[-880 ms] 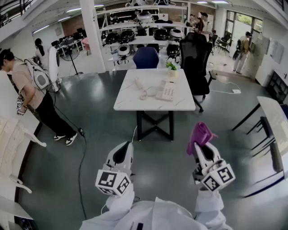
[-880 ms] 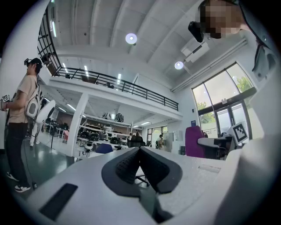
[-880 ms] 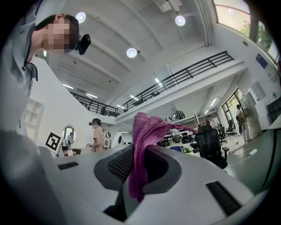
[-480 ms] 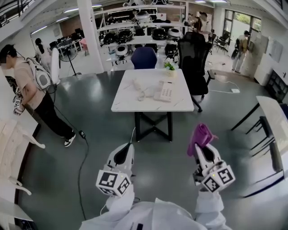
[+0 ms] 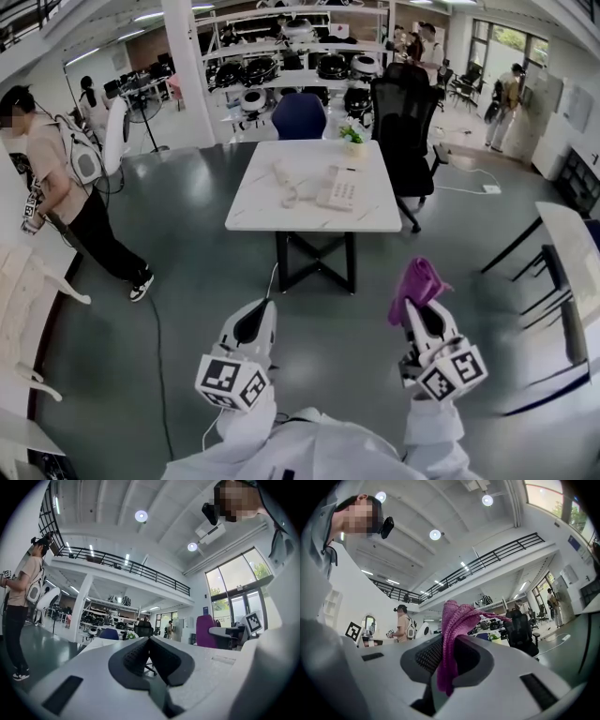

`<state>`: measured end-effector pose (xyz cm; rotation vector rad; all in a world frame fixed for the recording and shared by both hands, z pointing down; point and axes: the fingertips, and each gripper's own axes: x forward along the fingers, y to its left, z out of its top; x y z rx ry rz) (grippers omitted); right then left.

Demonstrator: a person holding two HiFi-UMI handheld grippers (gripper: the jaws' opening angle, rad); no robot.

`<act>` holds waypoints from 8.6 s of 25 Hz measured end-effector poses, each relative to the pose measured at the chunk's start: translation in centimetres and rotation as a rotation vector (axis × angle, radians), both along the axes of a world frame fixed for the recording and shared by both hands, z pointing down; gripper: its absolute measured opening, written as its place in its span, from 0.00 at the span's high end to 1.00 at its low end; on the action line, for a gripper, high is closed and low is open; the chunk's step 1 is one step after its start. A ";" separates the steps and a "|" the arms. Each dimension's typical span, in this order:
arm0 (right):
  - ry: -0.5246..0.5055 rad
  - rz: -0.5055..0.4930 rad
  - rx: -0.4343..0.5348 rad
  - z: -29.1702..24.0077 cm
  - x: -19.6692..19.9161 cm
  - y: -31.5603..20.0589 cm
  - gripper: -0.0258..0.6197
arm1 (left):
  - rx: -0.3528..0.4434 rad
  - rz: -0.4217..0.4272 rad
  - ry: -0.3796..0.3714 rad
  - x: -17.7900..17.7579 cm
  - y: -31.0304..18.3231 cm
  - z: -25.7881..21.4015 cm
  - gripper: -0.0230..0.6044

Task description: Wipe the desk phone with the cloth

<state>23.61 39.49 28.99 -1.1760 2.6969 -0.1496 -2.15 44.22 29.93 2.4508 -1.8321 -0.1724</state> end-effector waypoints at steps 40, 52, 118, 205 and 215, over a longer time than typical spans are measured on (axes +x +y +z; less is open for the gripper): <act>0.027 0.126 -0.136 5.0 -8.6 -28.6 0.91 | -0.080 0.186 0.046 -7.0 -31.5 3.7 0.97; 0.034 0.164 -0.188 7.0 -8.2 -35.7 0.91 | -0.118 0.212 0.004 -6.1 -37.8 5.9 0.97; 0.735 -0.040 -0.278 21.7 -14.2 -69.3 0.90 | -0.545 0.189 0.113 -5.7 -64.2 21.8 0.97; 0.807 -0.281 -0.534 27.6 -16.7 -54.8 0.90 | -0.605 0.293 0.119 -4.4 -55.8 23.0 0.97; 0.823 -0.329 -0.538 28.3 -16.8 -53.3 0.90 | -0.612 0.279 0.129 -4.3 -54.6 23.1 0.97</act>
